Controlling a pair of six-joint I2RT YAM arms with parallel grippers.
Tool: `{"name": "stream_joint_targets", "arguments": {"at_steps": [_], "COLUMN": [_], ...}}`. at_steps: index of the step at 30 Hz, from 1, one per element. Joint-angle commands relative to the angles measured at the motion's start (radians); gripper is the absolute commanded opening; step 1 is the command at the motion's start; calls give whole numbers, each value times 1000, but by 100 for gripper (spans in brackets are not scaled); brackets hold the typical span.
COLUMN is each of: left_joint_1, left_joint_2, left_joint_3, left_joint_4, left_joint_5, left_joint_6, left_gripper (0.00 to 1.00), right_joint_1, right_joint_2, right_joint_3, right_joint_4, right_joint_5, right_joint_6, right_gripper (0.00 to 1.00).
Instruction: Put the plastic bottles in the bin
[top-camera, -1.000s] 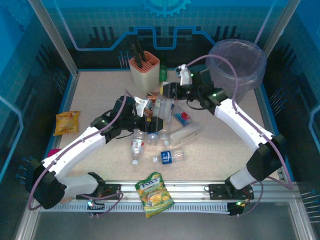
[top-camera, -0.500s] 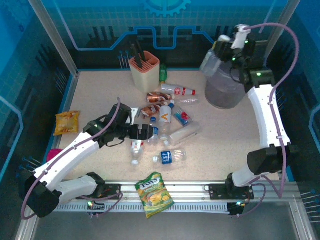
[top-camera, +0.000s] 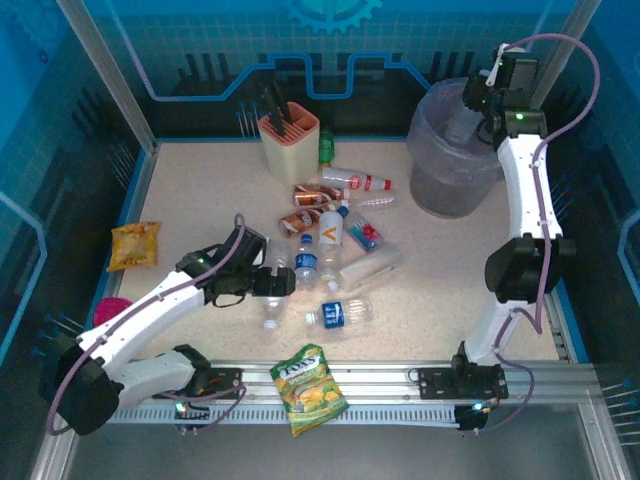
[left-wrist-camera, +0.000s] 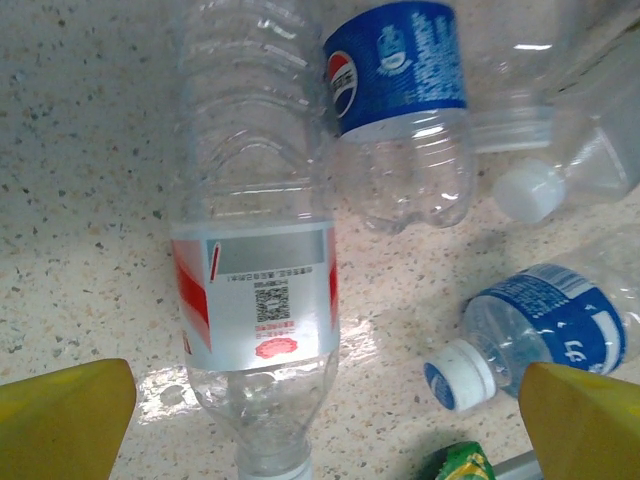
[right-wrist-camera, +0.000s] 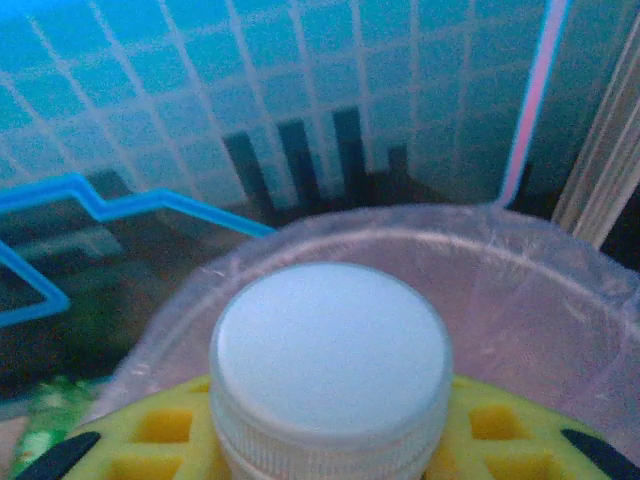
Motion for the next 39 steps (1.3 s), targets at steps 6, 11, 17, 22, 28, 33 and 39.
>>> {"name": "stream_joint_targets", "arguments": {"at_steps": [6, 11, 17, 22, 28, 33, 39], "left_joint_1": [2, 2, 2, 2, 1, 1, 1], "left_joint_2": [49, 55, 69, 77, 98, 107, 129], "left_joint_3": [-43, -62, -74, -93, -109, -128, -153], "left_joint_4": [22, 24, 5, 11, 27, 47, 94], "left_joint_5": [30, 70, 111, 101, 91, 81, 66], "left_joint_6": [-25, -34, -35, -35, -33, -33, -40], "left_gripper": [98, 98, 99, 99, 99, 96, 87], "right_joint_1": [-4, -16, -28, -40, -52, -53, -46], "right_joint_2": [244, 327, 330, 292, 201, 91, -77], "right_joint_3": [236, 263, 211, 207, 210, 218, 129], "right_joint_4": [-254, -315, -294, -296, -309, -329, -330], "right_joint_5": [28, -32, -61, -68, -79, -93, -140], "right_joint_6": [-41, 7, 34, 31, 11, -8, 7], "right_gripper": [0, 0, 22, 63, 100, 100, 100]}}
